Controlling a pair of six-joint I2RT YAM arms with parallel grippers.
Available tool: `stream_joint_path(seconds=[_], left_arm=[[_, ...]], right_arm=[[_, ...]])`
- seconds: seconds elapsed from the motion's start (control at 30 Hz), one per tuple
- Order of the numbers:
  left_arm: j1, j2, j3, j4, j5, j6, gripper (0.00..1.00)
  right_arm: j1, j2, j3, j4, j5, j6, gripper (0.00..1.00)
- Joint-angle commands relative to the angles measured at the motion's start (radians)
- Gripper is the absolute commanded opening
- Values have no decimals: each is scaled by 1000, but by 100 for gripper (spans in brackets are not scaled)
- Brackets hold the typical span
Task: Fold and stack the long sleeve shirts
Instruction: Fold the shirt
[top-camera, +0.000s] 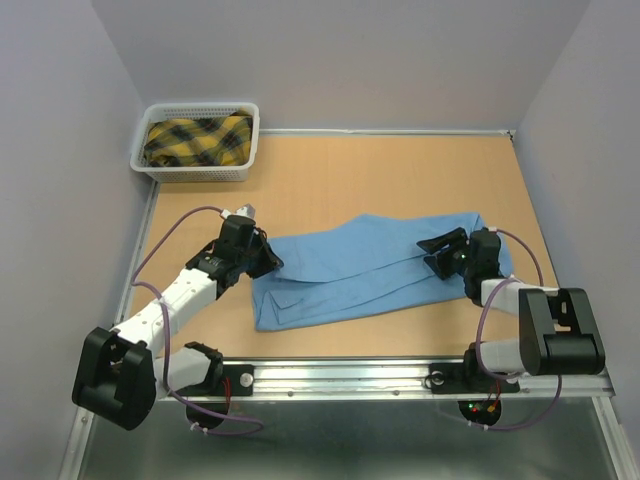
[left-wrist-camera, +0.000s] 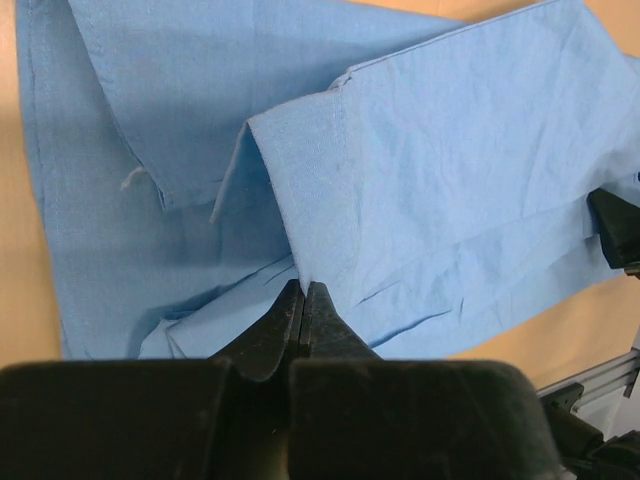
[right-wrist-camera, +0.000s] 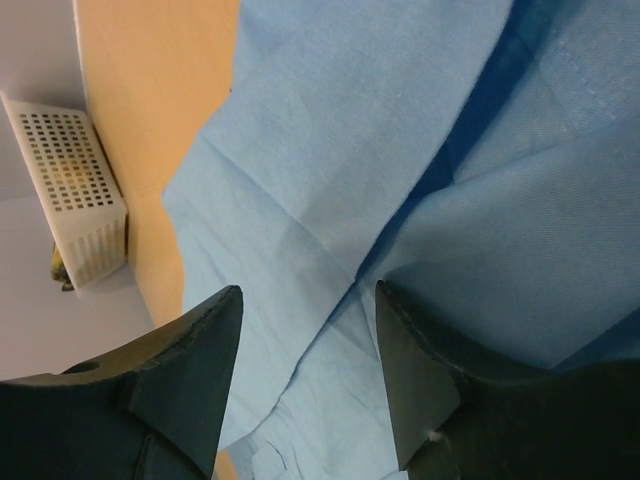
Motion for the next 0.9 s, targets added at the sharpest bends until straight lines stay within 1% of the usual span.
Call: stream_joint_path(seconds=[0.0, 0.07, 0.47, 0.57, 0.67, 0.7, 0.73, 0.77, 0.87], left_arm=[[-4, -37, 23, -9, 14, 6, 0], [-4, -37, 26, -15, 14, 8, 0], [-4, -29, 30, -12, 19, 15, 0], [-4, -29, 29, -13, 19, 14, 0], [-4, -31, 26, -17, 17, 15, 0], [-4, -31, 24, -18, 19, 15, 0], [-4, -34, 27, -23, 14, 15, 0], [-4, -34, 29, -24, 14, 17, 0], [-4, -41, 35, -33, 14, 17, 0]], right_arm=[[10, 40, -3, 92, 29, 43, 60], [10, 60, -8, 112, 33, 58, 57], [10, 91, -22, 149, 78, 76, 47], [8, 112, -11, 161, 83, 81, 42], [10, 123, -2, 167, 83, 84, 32], [8, 122, -2, 167, 83, 87, 26], [8, 111, -2, 167, 78, 87, 22], [8, 100, -3, 167, 75, 83, 17], [8, 39, -11, 152, 58, 73, 7]])
